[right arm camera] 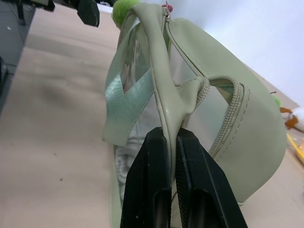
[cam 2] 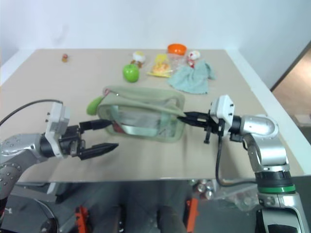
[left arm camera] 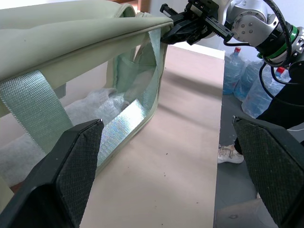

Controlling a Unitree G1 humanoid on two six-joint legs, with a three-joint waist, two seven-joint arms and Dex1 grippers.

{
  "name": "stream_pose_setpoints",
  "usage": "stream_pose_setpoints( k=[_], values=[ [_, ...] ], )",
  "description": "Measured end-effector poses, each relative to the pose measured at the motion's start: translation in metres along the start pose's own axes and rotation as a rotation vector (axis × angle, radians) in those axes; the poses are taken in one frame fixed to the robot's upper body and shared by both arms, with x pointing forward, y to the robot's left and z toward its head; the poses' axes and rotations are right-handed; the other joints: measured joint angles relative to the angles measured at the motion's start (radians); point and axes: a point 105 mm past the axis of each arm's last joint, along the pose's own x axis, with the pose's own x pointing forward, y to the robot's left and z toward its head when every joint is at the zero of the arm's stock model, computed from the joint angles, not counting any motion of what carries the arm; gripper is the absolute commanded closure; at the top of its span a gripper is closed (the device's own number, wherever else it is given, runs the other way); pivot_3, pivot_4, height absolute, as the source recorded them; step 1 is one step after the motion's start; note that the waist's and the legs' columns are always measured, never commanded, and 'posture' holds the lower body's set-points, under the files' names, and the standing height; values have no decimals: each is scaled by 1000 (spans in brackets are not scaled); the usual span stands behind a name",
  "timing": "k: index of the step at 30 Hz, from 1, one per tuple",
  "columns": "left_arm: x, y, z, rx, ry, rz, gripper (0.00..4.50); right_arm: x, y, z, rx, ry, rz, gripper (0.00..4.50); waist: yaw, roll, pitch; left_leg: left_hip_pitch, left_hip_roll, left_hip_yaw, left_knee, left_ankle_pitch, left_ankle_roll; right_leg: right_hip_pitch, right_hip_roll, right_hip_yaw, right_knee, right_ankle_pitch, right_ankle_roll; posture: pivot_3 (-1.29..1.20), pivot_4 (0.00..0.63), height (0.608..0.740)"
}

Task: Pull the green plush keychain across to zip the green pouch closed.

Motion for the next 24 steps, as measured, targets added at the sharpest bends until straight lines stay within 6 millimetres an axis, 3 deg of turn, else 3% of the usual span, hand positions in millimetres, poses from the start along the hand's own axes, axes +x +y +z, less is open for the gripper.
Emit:
stream_pose_setpoints(
  k=[6, 11, 16, 17, 24],
  values=[
    [-31, 33, 30, -2, -125, 201, 0, -1, -1, -7, -18, 17, -13, 4480, 0, 0, 0, 1, 0, 0, 0, 0, 0, 1, 0, 0, 0, 0, 0, 0, 150, 740],
    [-47, 57, 23, 30, -90, 324, 0, 0, -2, -7, -15, 17, -18, 4480, 0, 0, 0, 2, 0, 0, 0, 0, 0, 2, 0, 0, 0, 1, 0, 0, 150, 740],
    [-38, 76, 16, 56, -94, 339, 0, 1, -3, -7, -19, 23, -23, 4480, 0, 0, 0, 3, 0, 0, 0, 0, 0, 3, 0, 0, 0, 2, 0, 0, 150, 740],
    [-34, 79, 13, 54, -97, 332, 549, 1, -3, -7, -19, 23, -25, 4500, 0, 0, 0, 4, 0, 1, 0, 0, 0, 3, 0, 0, 0, 2, 0, 0, 150, 740],
    [-21, 83, -7, 14, -75, 277, 2885, 2, -4, -6, -18, 32, -37, 4500, 0, 0, 0, 3, 0, 1, 0, 0, 0, 2, 0, 1, 0, 1, 0, 0, 150, 740]
  ],
)
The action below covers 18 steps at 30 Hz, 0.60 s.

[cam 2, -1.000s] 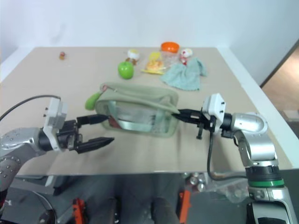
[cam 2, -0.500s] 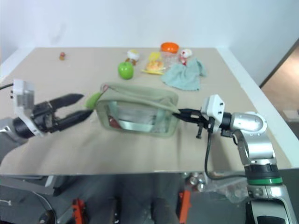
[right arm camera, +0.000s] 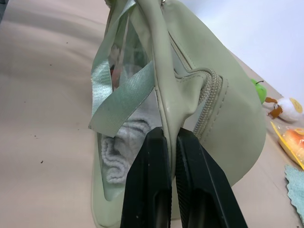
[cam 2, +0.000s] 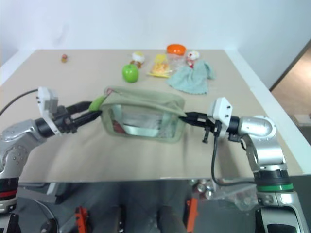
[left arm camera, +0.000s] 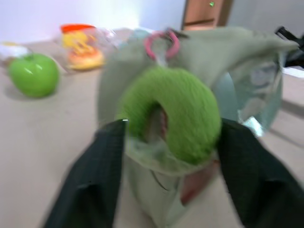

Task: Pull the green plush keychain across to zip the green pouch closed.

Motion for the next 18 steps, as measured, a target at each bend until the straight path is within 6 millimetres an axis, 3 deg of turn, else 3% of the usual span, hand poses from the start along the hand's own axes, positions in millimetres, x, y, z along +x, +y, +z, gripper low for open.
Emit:
stream_pose_setpoints(
  k=[5, 9, 13, 15, 18],
  values=[
    [4, 4, 9, 23, -29, -6, 4473, -1, -1, 0, -8, 11, -6, 4500, 0, 0, 0, 0, 0, 0, 1, 0, 0, 0, 0, 0, 0, 1, 1, 0, 150, 740],
    [12, 0, 38, 47, -104, -50, 4473, -3, 0, -1, -10, 24, -9, 4500, 0, 0, 0, 0, 0, 0, 1, 0, 0, 0, 0, 0, 0, 1, 1, 0, 150, 740],
    [30, -17, 71, 116, -171, -148, 4473, -6, 1, -1, -15, 37, -12, 4500, 3, 0, 0, -1, -1, 0, 1, 0, 0, 1, 0, 0, 0, 1, 2, 0, 150, 740],
    [42, -29, 80, 153, -183, -212, 4473, -6, 1, -1, -17, 39, -13, 4500, 3, 0, 0, 0, -1, 0, 2, 0, 0, 1, -1, 0, 0, 1, 2, 0, 150, 740],
    [66, -46, 77, 159, -187, -304, 4473, -7, 1, -2, -17, 45, -16, 4500, 5, 0, 0, 0, -2, -1, 2, 0, 0, 2, -1, 0, 0, 1, 2, 0, 150, 740]
  ],
)
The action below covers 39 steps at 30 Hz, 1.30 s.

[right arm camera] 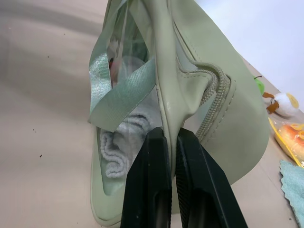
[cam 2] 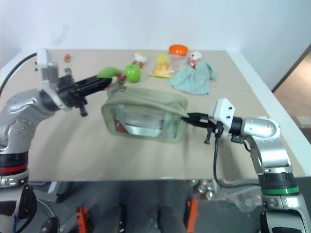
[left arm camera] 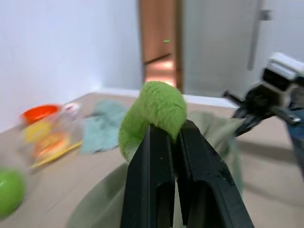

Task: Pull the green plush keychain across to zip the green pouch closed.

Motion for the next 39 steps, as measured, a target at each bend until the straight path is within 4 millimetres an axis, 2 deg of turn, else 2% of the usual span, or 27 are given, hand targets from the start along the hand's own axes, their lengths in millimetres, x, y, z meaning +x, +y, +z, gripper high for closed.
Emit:
stream_pose_setpoints(
  k=[6, 9, 10, 12, 15, 18, 21, 25, 30, 34, 37, 39],
  values=[
    [42, -16, -18, 11, 21, -150, 4473, -1, 0, -1, -2, 8, -2, 4500, -2, 0, 0, 0, 0, 0, 0, 0, 0, 0, 0, 0, 0, 0, 0, 0, 150, 740],
    [46, -17, -26, 15, 67, -173, 4473, -1, 0, -1, -5, 11, -4, 4500, -3, 0, 0, 0, 0, 0, 0, 0, 0, 0, 1, 1, 0, 0, 0, 0, 150, 740],
    [46, -16, -29, 10, 84, -176, 3951, -1, 0, -1, -6, 11, -3, 4500, -3, 0, 0, 0, 0, 0, 0, 0, 0, 0, 1, 0, 0, 0, 0, 0, 150, 740],
    [44, -16, -32, 0, 99, -182, 3492, -1, 0, -1, -9, 10, -3, 4500, -3, 0, 0, 0, 0, 0, 0, 0, 0, 0, 0, 0, 0, 0, 0, 0, 150, 740],
    [35, -11, -34, -13, 148, -176, 2344, -1, 1, -1, -11, 9, -5, 4500, -3, 0, 0, 0, 0, 0, 1, 0, 0, 0, 0, 0, 0, 0, 1, 0, 150, 740],
    [23, -4, -27, 4, 167, -143, 1405, -1, 1, -1, -10, 10, -8, 4500, -3, 0, 0, 0, -1, 0, 1, 0, 0, 0, 0, 0, 0, 0, 1, 0, 150, 740],
    [0, 1, -20, 57, 213, -88, 399, -1, 1, -1, -9, 11, -8, 4500, -5, 0, 0, 0, 0, 0, 0, 0, 0, 0, 0, 0, 0, 0, 1, 0, 150, 740],
    [-26, -1, -18, 108, 257, -8, 399, -1, 1, -1, -14, 10, -4, 4500, -5, 0, 0, 1, 0, 0, -1, 0, 0, 1, -1, 0, 0, -1, 1, 0, 150, 740],
    [-59, -1, -41, 54, 297, 162, 399, -1, -2, -3, -17, 10, -2, 4500, -3, 0, 0, 2, 0, 0, 0, 0, 0, 2, -1, 0, 0, 0, 1, 0, 150, 740],
    [-63, -3, -59, -14, 266, 246, 399, 1, -5, -4, -24, 9, 3, 4500, 1, 0, 0, 2, 0, 0, 2, 0, 1, 2, -1, 0, 0, 1, 1, 0, 150, 740],
    [-59, -2, -59, -25, 216, 275, 1163, 2, -4, -4, -26, 9, 11, 4500, 1, 0, 0, 2, 0, 0, 2, 1, 1, 2, -1, 0, 0, 1, 1, 0, 150, 740],
    [-56, -1, -59, -34, 185, 280, 1877, 2, -5, -3, -28, 8, 13, 4500, 0, 0, 0, 2, 0, 0, 2, 0, 1, 2, -1, 0, 0, 1, 0, 0, 150, 740]
  ],
)
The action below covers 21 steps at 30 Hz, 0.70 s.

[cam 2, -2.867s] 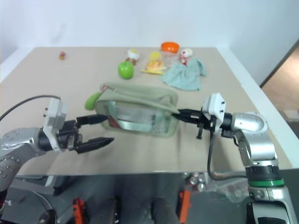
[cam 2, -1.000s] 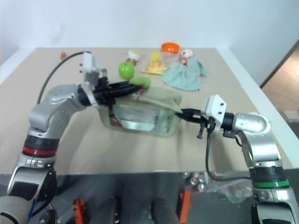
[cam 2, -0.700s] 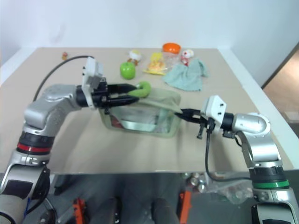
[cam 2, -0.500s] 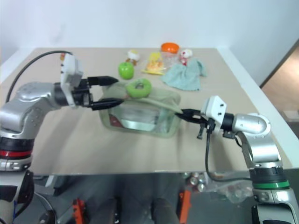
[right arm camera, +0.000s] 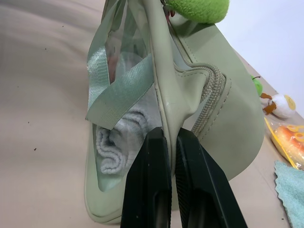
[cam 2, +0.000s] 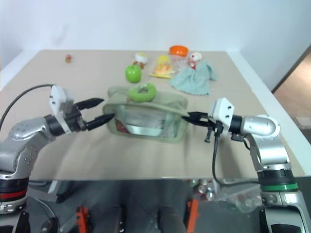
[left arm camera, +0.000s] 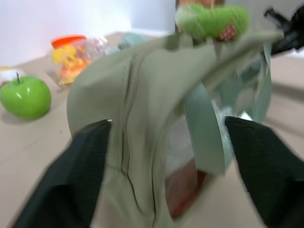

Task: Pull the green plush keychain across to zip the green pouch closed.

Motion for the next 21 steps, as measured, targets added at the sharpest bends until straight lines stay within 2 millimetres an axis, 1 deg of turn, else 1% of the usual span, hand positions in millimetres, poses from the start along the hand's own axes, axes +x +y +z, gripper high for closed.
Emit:
stream_pose_setpoints(
  k=[4, 6, 7, 8, 10, 12, 15, 18, 19, 21],
  values=[
    [2, 4, -4, -14, -13, 10, 3193, 1, -1, 1, 38, -1, 5, 4500, -1, 0, 0, 0, 0, 0, -1, 0, 0, 0, 0, 0, 0, 0, 0, 0, 150, 740],
    [5, 5, -5, -21, -15, 7, 3879, 2, -2, 2, 91, -5, 7, 4500, -1, 0, 0, 0, 0, 0, -1, 0, 0, 0, 0, 0, 0, 0, 0, 0, 150, 740],
    [6, 7, -5, -23, -19, 8, 4297, 3, -2, 3, 109, -3, 8, 3772, -1, 0, 0, 0, 0, 0, -1, 0, 0, 0, 0, 0, 0, 0, 0, 0, 150, 740],
    [8, 7, -4, -24, -24, 6, 4500, 4, -1, 4, 125, -2, 13, 3488, -1, 0, 0, 0, 0, 0, -1, 0, 0, 0, 0, 0, 0, 0, 0, 0, 150, 740],
    [11, 5, -4, -27, -27, -4, 4500, 6, 1, 8, 144, -5, 23, 2797, -1, 0, 0, 0, 0, 0, -1, 0, 0, 0, 0, 0, 0, 0, 0, 0, 150, 740],
    [11, 5, -4, -32, -29, -3, 4500, 10, -2, 17, 141, -19, 17, 2143, -2, 0, 0, -1, 0, 0, -1, 0, 0, -2, 0, 0, 0, 0, 0, 0, 150, 740],
    [11, 4, -5, -36, -29, -7, 4500, 21, -10, 50, 98, -93, 9, 1167, -7, 0, 0, -2, 0, 0, -2, 0, 0, -3, 1, 1, 0, 0, 0, 0, 150, 740],
    [12, -1, -4, -41, -25, -23, 4500, 45, -14, 96, 32, -203, 32, 25, -6, 0, 0, -1, 1, -1, -3, 0, 0, -3, 1, 0, 0, 0, -1, 0, 150, 740],
    [13, -2, -4, -42, -24, -27, 4500, 53, -14, 107, 10, -232, 39, 25, -6, 0, 0, -1, 1, -1, -3, 0, 0, -3, 1, 0, 0, 0, -1, 0, 150, 740],
    [13, -3, -4, -46, -22, -32, 4500, 64, -13, 114, 12, -263, 50, 25, -3, 0, 0, -2, 1, -1, -2, 0, 0, -3, 1, -1, 0, 0, -1, 0, 150, 740]
  ],
)
